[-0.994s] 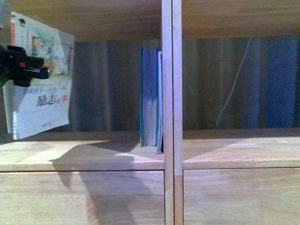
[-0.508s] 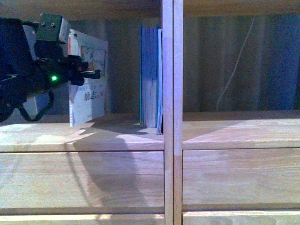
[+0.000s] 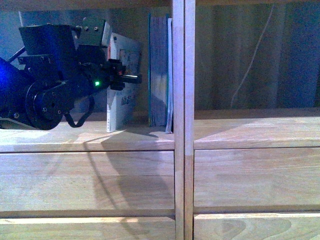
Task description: Organize books on shelf
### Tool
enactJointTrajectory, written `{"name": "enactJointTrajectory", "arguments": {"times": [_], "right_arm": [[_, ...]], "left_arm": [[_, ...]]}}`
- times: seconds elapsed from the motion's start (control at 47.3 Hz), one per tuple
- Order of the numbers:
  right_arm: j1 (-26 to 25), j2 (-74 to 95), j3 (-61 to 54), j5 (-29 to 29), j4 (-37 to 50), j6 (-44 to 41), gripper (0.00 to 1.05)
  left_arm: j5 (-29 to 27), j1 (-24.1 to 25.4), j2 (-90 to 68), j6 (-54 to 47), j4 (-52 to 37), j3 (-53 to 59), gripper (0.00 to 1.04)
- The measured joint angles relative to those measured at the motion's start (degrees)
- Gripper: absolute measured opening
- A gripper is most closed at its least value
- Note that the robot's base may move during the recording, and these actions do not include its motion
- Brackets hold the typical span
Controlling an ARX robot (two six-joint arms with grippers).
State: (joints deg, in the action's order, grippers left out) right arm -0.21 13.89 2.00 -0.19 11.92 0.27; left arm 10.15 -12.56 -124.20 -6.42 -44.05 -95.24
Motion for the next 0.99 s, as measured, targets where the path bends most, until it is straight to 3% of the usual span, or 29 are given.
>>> {"name": "enactJointTrajectory", "arguments": {"times": [0.275, 0.592, 0.698, 0.804, 0.931, 0.994], "right_arm": [[0.00, -0.02, -0.02, 0.00, 0.02, 0.07, 0.81], [0.00, -3.76, -1.20, 0.00, -1.75, 0.02, 0.34], [0.00, -9.64, -1.18, 0.02, -9.64, 0.02, 0.20], [0.00, -13.09, -1.18, -0.04, -11.58, 0.00, 0.06], [0.02, -13.53, -1.18, 0.02, -11.82, -0.11, 0.03], [0.02, -13.53, -1.18, 0.15, -11.85, -0.11, 0.12]], "left_arm": [[-1.60, -1.51, -0.87, -0.04, 0.17, -0.85, 0.07], [-1.79, -1.81, -1.20, -0.17, 0.63, -1.38, 0.07], [-1.86, -1.81, -1.20, -0.13, 0.70, -1.40, 0.07], [-2.32, -1.81, -1.20, -0.11, 0.70, -1.40, 0.07], [-2.51, -1.92, -1.27, -0.07, 1.07, -1.40, 0.07], [-2.86, -1.92, -1.27, -0.13, 2.08, -1.68, 0.07]]}}
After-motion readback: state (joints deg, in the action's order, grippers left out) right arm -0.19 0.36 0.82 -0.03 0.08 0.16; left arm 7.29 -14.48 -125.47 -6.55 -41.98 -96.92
